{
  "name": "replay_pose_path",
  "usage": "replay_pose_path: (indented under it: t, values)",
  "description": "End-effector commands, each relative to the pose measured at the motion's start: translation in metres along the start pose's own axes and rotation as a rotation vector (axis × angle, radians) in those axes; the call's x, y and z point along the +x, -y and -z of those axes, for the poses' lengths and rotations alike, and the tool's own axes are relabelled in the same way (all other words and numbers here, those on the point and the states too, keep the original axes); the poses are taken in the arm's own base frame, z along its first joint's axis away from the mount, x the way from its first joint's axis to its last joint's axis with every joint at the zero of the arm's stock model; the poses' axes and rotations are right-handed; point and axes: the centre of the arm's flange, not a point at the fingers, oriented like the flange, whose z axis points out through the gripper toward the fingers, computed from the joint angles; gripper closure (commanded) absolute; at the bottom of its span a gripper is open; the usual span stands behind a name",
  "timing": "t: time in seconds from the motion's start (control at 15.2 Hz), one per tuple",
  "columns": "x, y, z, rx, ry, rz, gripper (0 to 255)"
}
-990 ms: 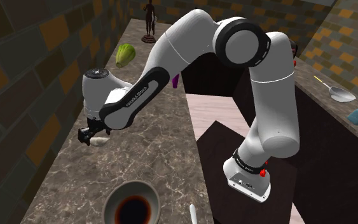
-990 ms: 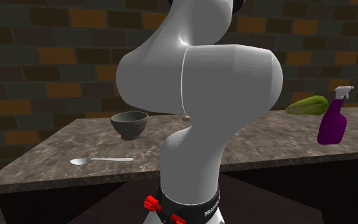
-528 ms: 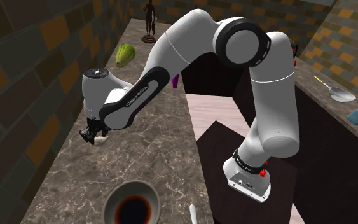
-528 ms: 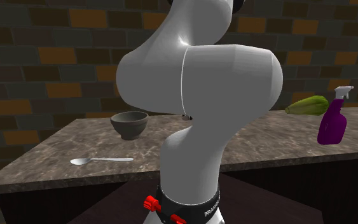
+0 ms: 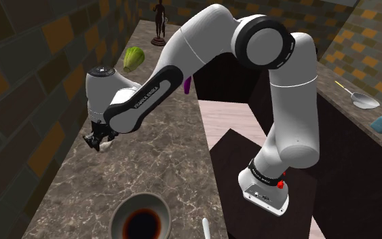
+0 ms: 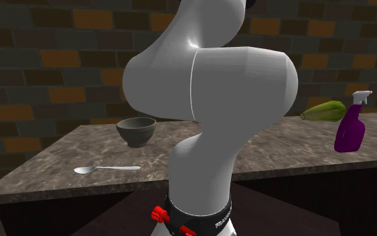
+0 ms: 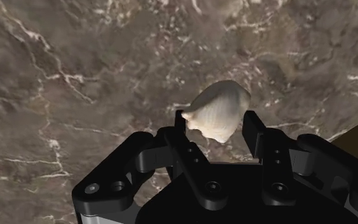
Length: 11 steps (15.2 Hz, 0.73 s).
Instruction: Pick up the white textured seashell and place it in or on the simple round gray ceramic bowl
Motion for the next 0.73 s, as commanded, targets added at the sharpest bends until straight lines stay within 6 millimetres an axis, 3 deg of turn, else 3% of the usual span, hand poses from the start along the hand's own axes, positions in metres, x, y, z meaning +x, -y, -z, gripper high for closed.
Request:
replay_pose_path:
  t: [0.0, 0.66]
  values:
    - [0.0, 0.001, 0.01, 0.0, 0.0, 0.0, 255]
    - [0.007, 0.006, 0.063, 0.0, 0.0, 0.0, 255]
